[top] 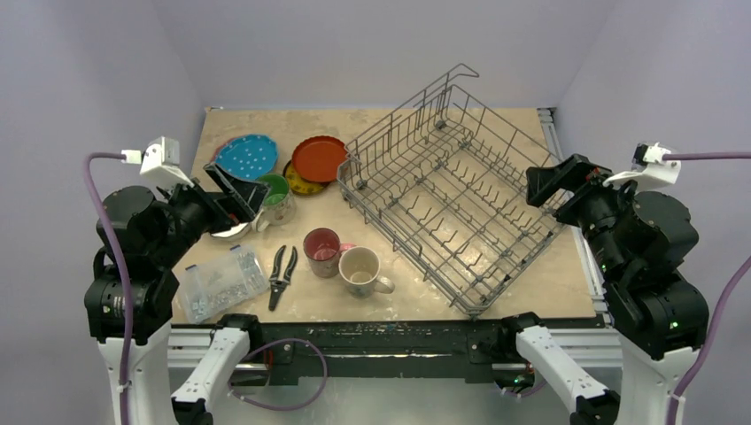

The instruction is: Load the mixed dishes into the dish rack

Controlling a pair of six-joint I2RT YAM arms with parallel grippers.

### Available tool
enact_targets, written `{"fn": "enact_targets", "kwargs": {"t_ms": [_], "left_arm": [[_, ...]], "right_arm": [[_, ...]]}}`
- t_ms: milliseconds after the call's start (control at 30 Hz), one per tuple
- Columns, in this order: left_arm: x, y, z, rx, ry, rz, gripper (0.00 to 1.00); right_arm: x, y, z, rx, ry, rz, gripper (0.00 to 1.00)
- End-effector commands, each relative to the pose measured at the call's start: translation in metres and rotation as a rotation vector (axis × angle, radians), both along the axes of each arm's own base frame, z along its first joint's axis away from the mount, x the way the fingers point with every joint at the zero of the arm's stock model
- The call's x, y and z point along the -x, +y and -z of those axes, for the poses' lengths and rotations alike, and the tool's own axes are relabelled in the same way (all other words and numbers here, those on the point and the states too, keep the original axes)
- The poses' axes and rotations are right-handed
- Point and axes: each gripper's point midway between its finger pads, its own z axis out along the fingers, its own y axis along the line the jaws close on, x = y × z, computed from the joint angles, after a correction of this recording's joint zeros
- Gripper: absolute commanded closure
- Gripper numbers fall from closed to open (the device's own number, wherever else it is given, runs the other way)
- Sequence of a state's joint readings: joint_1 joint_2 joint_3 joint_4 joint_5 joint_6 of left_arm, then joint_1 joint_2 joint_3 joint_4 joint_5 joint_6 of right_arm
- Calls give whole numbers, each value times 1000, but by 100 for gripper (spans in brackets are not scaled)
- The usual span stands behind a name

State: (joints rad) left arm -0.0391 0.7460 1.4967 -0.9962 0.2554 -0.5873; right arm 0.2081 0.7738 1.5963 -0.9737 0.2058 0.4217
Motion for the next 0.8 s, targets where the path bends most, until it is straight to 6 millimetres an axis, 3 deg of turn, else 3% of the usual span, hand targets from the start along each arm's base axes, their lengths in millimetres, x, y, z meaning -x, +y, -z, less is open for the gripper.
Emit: {"fn": "enact_targets", "kwargs": {"t_ms": [0,167,400,633,767], "left_arm": [[-7,-22,4,75,7,106,8],[0,-46,36,107,89,192,10],[14,-77,115,77,337,236,12],[38,-123,174,-96,582,342,14],[44,-137,205,-199,707,347,22]], "right_arm": [[-5,3,-3,2,6,-15,2],[-5,4,-6,-15,-44,-18,2],[-3,16,-5,-32,-80,-84,2],[-11,21,15,-42,17,-96,2],[-12,24,25,-69,71,-93,2]]}}
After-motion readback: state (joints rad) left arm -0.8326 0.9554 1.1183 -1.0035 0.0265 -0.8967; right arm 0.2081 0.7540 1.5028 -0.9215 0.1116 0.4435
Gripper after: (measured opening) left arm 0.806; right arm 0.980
